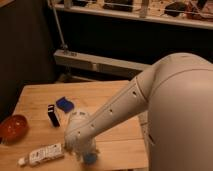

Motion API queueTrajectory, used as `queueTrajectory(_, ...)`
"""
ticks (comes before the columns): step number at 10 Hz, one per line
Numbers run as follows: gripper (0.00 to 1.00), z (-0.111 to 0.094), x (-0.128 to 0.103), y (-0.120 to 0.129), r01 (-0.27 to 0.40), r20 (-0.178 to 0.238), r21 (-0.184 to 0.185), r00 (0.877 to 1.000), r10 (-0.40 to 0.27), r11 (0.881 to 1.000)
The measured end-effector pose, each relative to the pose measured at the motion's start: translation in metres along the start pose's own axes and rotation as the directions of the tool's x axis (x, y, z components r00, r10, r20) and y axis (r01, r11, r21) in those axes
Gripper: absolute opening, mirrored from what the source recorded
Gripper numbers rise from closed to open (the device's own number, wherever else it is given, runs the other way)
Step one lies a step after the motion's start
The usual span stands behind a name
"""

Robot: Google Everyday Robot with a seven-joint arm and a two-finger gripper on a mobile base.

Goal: Place the ceramic cup over the eraser

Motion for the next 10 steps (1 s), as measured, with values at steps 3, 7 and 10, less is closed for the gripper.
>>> queueTrajectory(3, 0.61, 0.017, -0.007, -0.002, 0.001, 0.009, 0.021, 1.0, -0.001, 1.0)
queueTrajectory(7, 0.25, 0.029, -0.007, 0.002, -0.012, -0.002, 0.012, 1.0, 0.012, 1.0)
queueTrajectory(10, 0.12, 0.027, -0.009, 0.001, -0.015, 0.002, 0.016, 1.0, 0.015, 1.0)
